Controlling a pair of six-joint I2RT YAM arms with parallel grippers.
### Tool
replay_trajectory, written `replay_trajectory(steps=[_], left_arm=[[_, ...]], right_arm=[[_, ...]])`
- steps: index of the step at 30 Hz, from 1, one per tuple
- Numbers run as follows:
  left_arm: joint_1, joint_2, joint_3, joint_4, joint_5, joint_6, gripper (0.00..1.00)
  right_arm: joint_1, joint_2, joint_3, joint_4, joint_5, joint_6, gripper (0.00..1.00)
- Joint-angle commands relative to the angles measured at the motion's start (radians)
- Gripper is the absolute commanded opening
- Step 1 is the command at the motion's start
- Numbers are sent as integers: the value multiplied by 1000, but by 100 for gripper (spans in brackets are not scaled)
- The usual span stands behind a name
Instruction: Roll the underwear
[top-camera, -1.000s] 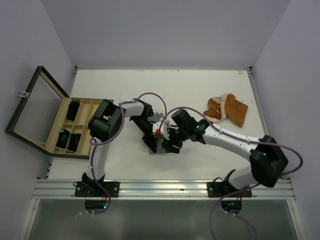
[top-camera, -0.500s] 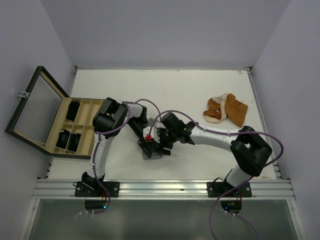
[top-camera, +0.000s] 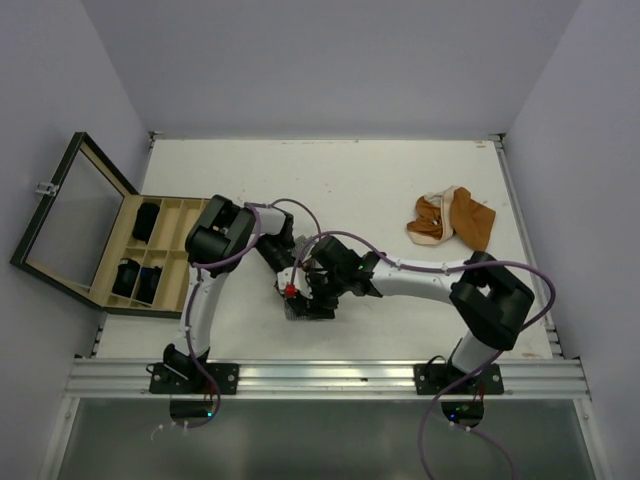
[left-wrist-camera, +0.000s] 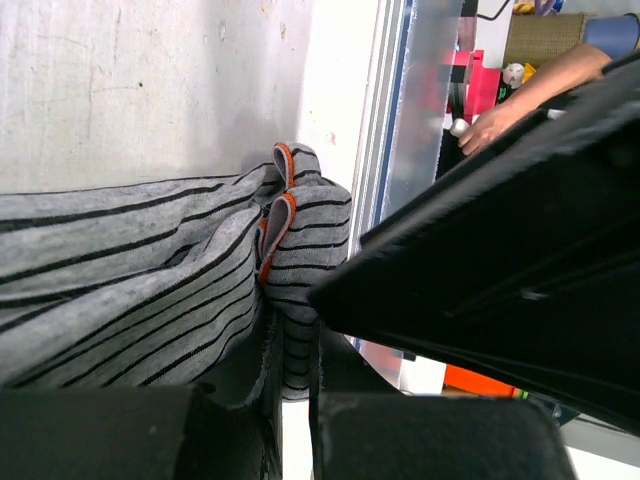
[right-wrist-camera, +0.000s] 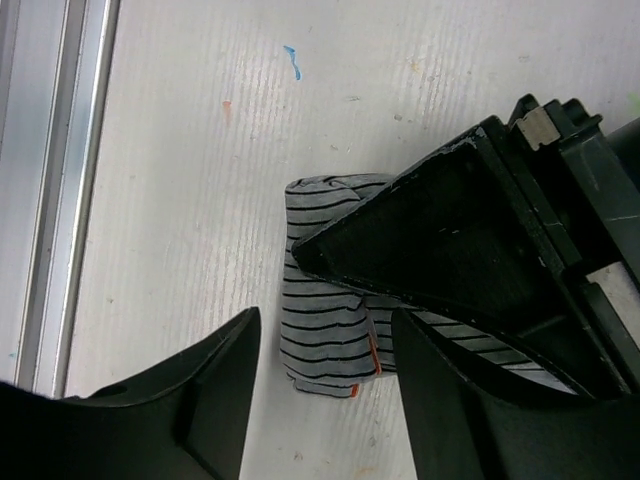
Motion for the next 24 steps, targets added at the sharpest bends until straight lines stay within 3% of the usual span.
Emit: replay_trajectory(steps=[1,4,7,10,11,16,20,24], left_arm=[[12,70,-21,297,-293,74,0],[12,75,-18,298,-295,65,0],[12,67,-15,309,-296,54,3],[14,38,-24,332,-284,48,7],[14,29,-24,334,-276,50,9],[57,-77,-2,355,-230,21,30],[123,-233,1,390,-224,2,34],[225,-394,-1,526,-215,-50,38]], right_arm=[[3,39,-4,46,-18,-29,58],[5,58,-15,60,-13,-44,48],[5,66,-22,54,-36,-38,31],[5,98,-12,25,-38,-37,12],[3,130,-7,16,-38,-38,0],[-9,173,17,-64,-133,-15,0],[-23,190,18,-80,-177,11,0],[-55,246,47,-113,-223,38,0]])
